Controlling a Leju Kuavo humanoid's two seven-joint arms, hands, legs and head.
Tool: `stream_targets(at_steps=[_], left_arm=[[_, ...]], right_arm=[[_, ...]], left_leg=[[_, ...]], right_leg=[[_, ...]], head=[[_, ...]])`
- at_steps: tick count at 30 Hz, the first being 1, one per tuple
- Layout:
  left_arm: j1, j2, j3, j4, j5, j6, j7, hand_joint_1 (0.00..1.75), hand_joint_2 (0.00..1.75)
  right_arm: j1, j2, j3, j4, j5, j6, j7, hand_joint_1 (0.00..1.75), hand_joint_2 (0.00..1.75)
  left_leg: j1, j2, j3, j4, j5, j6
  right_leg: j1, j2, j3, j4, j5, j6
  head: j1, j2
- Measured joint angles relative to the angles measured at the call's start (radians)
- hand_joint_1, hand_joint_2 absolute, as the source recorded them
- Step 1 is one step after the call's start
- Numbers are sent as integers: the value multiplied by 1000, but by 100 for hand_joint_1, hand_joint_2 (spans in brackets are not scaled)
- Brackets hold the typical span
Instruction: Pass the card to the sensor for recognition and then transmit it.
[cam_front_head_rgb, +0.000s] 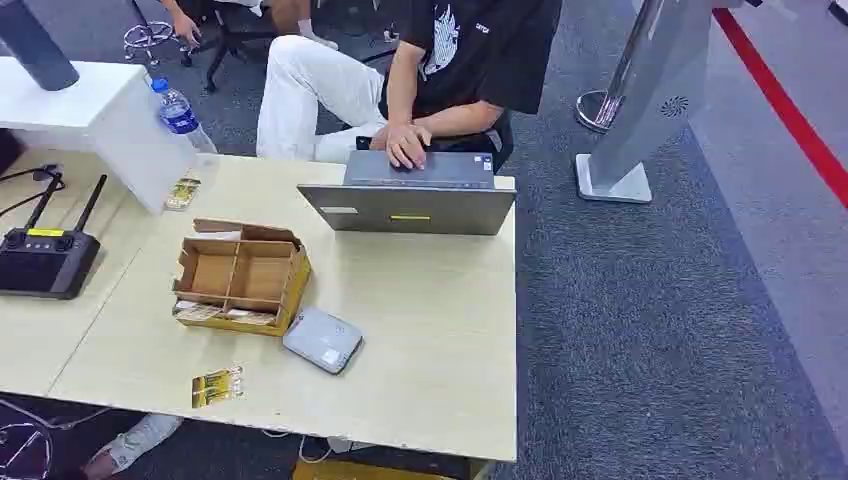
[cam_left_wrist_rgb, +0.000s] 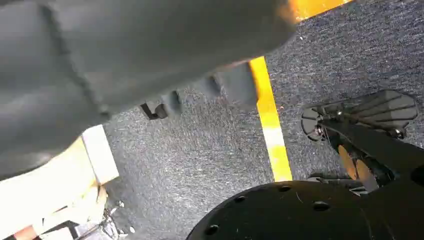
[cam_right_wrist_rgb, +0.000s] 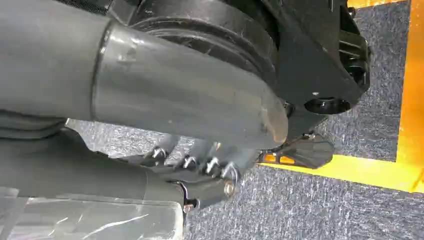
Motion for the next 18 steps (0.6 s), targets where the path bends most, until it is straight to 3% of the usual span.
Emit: stream_targets(at_steps=[3,4,6,7,8,9,10,14,18], left_arm=[[0,0,0,0,0,0,0,175,0],[0,0,0,0,0,0,0,175,175],[0,0,0,0,0,0,0,175,175],[0,0,0,0,0,0,0,175,175],[0,0,0,0,0,0,0,175,175],[0,0,0,0,0,0,0,157,175],[0,0,0,0,0,0,0,0,175],[-1,3,8,0,6,-5,0,0,175],[-9,12,77,0,39,-36,-6,0,175]], right_arm=[[0,0,0,0,0,0,0,175,0],[0,0,0,0,0,0,0,175,0],[0,0,0,0,0,0,0,175,0],[0,0,0,0,0,0,0,175,175],[0,0,0,0,0,0,0,82,175],[0,0,0,0,0,0,0,0,175],[0,0,0,0,0,0,0,0,175],[-1,-5,0,1,-13,3,-1,0,175],[-10,-15,-3,8,-95,26,-17,0,175]], left_leg=[[0,0,0,0,0,0],[0,0,0,0,0,0],[0,0,0,0,0,0],[0,0,0,0,0,0],[0,0,0,0,0,0],[0,0,0,0,0,0],[0,0,0,0,0,0],[0,0,0,0,0,0],[0,0,0,0,0,0]], right_leg=[[0,0,0,0,0,0],[0,0,0,0,0,0],[0,0,0,0,0,0],[0,0,0,0,0,0],[0,0,0,0,0,0],[0,0,0,0,0,0],[0,0,0,0,0,0],[0,0,0,0,0,0],[0,0,0,0,0,0]], head=[[0,0],[0,0],[0,0],[0,0],[0,0],[0,0],[0,0],[0,0],[-1,0]])
